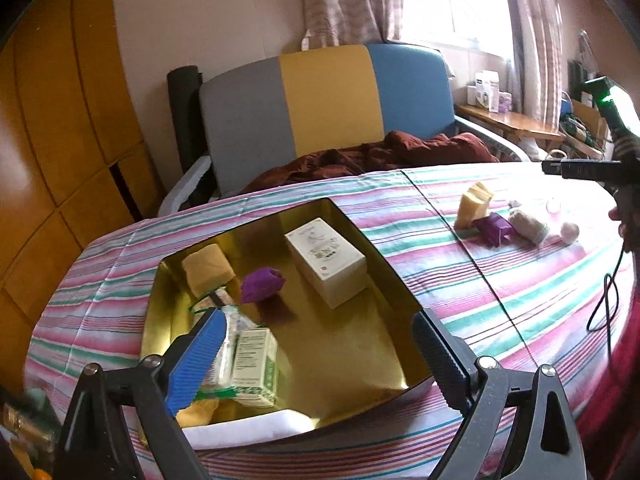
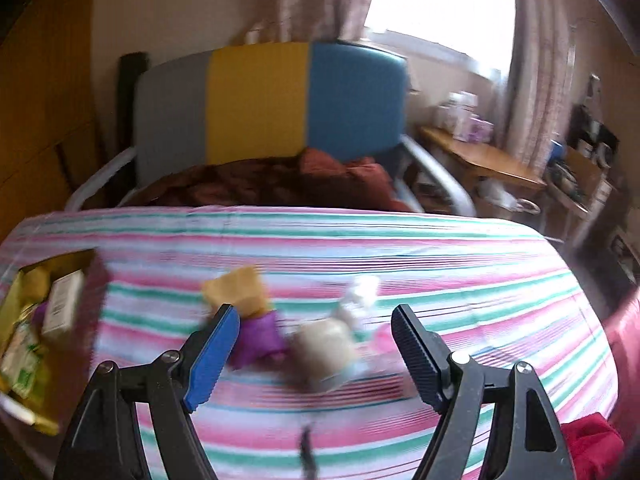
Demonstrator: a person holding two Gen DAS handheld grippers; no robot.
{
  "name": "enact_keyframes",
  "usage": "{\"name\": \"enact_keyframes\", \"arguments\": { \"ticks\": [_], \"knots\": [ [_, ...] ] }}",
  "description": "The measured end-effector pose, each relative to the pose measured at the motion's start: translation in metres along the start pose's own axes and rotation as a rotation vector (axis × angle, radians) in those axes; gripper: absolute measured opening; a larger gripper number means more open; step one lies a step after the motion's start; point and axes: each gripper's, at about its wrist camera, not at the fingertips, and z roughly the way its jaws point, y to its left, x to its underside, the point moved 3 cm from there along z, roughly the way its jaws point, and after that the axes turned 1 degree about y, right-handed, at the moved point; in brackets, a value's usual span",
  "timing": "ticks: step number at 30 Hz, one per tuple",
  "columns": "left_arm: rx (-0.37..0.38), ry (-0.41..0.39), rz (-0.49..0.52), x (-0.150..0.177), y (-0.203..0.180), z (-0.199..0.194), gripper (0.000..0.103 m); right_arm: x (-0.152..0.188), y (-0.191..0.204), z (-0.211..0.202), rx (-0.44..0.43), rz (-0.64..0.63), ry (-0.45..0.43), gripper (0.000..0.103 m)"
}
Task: Organize objects
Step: 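Move both tools back to the remaining items on the cloth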
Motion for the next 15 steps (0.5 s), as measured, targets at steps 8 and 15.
{"name": "enact_keyframes", "arguments": {
  "ticks": [8,15],
  "knots": [
    [0.064,0.026,0.046,-0.017,-0.036,0.021,0.095,0.021,-0.084,0.027,0.009,0.407,0.080,0.080],
    [0.145,0.052,0.094,-0.033,-0.078,0.042,0.095,0.034,-0.098,0.042,-0.034,0.504,0.164,0.080]
  ]
}}
